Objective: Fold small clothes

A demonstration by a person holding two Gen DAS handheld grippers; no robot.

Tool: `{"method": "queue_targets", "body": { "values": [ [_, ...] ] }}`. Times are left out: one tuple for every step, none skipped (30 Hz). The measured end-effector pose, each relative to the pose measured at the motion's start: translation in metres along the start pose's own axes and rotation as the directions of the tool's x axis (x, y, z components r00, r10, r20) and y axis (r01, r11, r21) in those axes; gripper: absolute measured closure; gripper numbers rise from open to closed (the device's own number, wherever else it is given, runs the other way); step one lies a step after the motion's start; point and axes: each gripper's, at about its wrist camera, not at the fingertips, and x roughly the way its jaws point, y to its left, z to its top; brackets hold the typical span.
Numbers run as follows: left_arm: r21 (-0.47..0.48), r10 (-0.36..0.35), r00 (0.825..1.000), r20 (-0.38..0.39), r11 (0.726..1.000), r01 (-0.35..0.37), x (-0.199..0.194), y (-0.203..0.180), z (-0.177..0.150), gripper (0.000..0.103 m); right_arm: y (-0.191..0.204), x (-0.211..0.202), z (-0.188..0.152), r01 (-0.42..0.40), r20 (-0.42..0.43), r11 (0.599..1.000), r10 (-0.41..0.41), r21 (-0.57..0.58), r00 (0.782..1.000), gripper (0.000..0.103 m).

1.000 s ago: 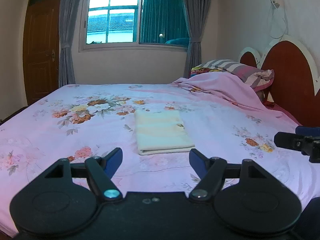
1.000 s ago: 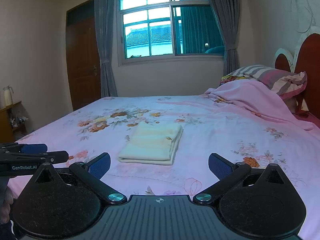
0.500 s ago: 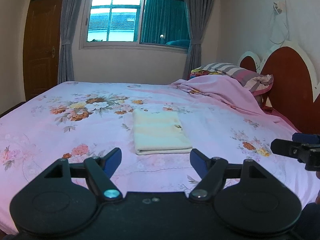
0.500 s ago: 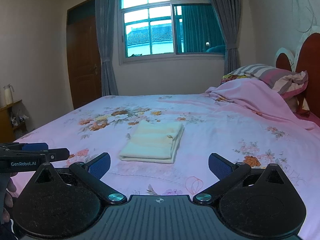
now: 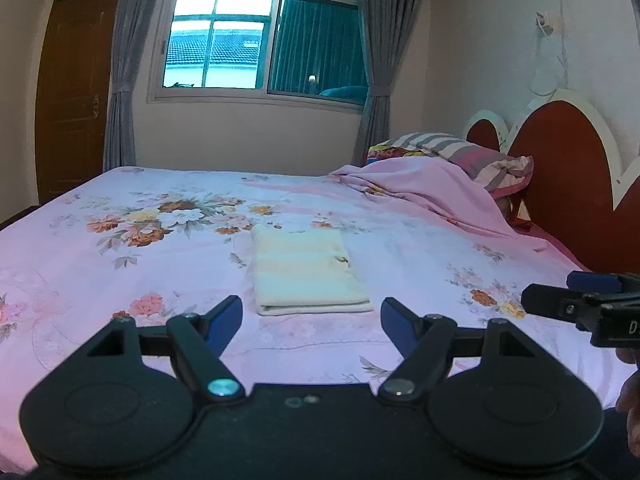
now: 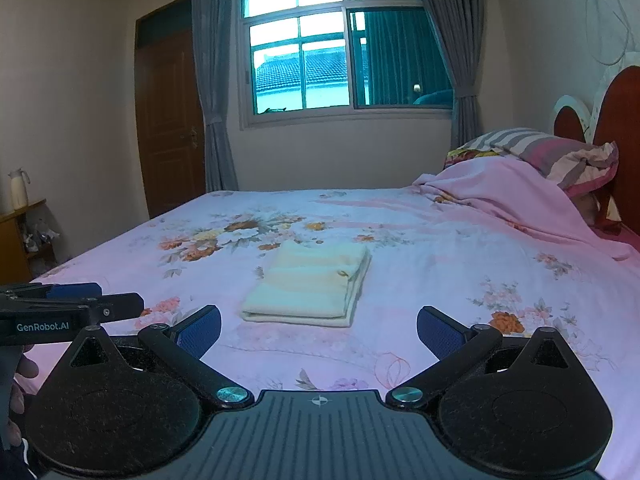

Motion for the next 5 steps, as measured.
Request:
{"method": "queue_targets", "body": {
  "values": [
    [-0.001, -0.001, 1.0, 0.002, 1.0, 0.001, -0.0004, -0.0004, -0.0002, 0.028, -0.0003, 0.0002, -0.0003, 0.0, 0.001, 1.0, 0.0, -0.001, 1.0, 0.0],
    [-0.001, 0.002, 1.0, 0.004, 1.0, -0.002, -0.0007, -0.0004, -0.0002, 0.028, -0.0013, -0.0001, -0.0008, -0.001, 0.002, 1.0, 0.001, -0.002, 1.0, 0.0],
    [0.0, 0.004, 1.0, 0.005, 1.0, -0.004, -0.0008, -0.0005, -0.0001, 0.028, -0.0017, 0.0003, -0.0011, -0.002, 0.003, 1.0, 0.002, -0.002, 1.0, 0.0],
    [0.003, 0.005, 1.0, 0.006, 1.0, -0.005, -0.0007, -0.0008, -0.0001, 0.028, -0.0025, 0.0004, -0.0011, -0.003, 0.002, 1.0, 0.003, -0.003, 1.0, 0.0],
    [0.005, 0.008, 1.0, 0.005, 1.0, -0.008, -0.0007, -0.002, -0.0001, 0.028, -0.0024, 0.0003, -0.0012, -0.002, 0.003, 1.0, 0.002, -0.003, 1.0, 0.0]
  ]
}}
